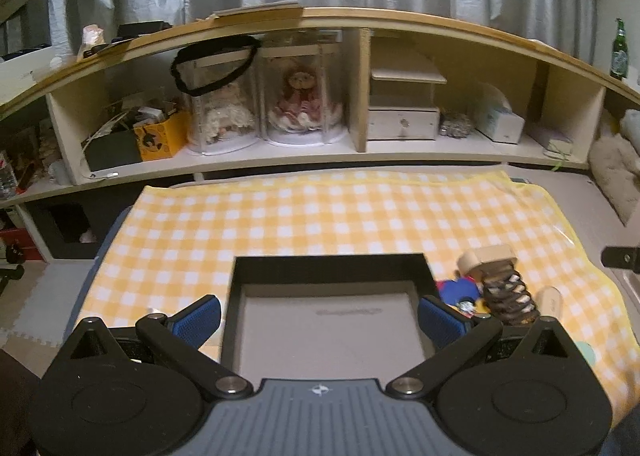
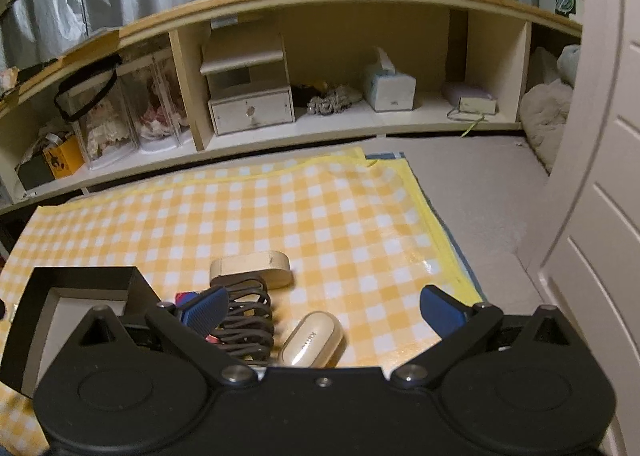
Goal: Organize rigid objects
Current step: 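Reach the right gripper to the mint-green compact and grasp it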
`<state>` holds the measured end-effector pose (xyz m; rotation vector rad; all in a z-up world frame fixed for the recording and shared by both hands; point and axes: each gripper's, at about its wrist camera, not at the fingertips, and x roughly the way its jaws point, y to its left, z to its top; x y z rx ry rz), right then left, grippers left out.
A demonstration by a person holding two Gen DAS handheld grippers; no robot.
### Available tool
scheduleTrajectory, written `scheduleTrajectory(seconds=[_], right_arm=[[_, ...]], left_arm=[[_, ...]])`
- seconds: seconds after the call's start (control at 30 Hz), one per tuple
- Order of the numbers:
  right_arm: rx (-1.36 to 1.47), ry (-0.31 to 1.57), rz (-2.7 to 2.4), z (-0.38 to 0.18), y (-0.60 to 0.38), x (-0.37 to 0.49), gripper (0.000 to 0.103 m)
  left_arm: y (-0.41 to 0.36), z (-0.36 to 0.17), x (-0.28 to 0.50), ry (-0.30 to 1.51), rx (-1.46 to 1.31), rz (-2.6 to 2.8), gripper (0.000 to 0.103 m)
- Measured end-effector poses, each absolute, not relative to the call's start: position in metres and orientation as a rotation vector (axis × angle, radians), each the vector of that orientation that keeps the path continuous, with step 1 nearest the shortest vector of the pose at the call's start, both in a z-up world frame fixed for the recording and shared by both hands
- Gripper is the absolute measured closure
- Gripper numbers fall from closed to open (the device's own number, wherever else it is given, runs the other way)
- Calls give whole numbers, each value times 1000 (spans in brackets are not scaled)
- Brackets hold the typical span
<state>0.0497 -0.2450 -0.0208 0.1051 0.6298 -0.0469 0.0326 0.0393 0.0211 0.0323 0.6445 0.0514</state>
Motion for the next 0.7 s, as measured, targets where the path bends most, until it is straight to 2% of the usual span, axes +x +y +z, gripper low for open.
scheduleTrajectory(seconds=[0.23, 0.3, 0.37, 0.6, 0.7], right_arm=[[89, 760, -103, -48, -264, 75, 0], [104, 827, -111, -60, -271, 79, 4], [112, 897, -112, -70, -275, 82, 13], [110, 1028, -130, -92, -277, 87, 21], [95, 1055, -124, -96, -274, 88, 24]], left_arm=[[71, 17, 61, 701, -13, 94, 0], [82, 14, 71, 744, -56, 104, 0], [93, 11, 79, 767, -89, 85, 0], [117, -1, 99, 859, -113, 71, 1], [127, -8, 108, 904, -115, 81, 9]])
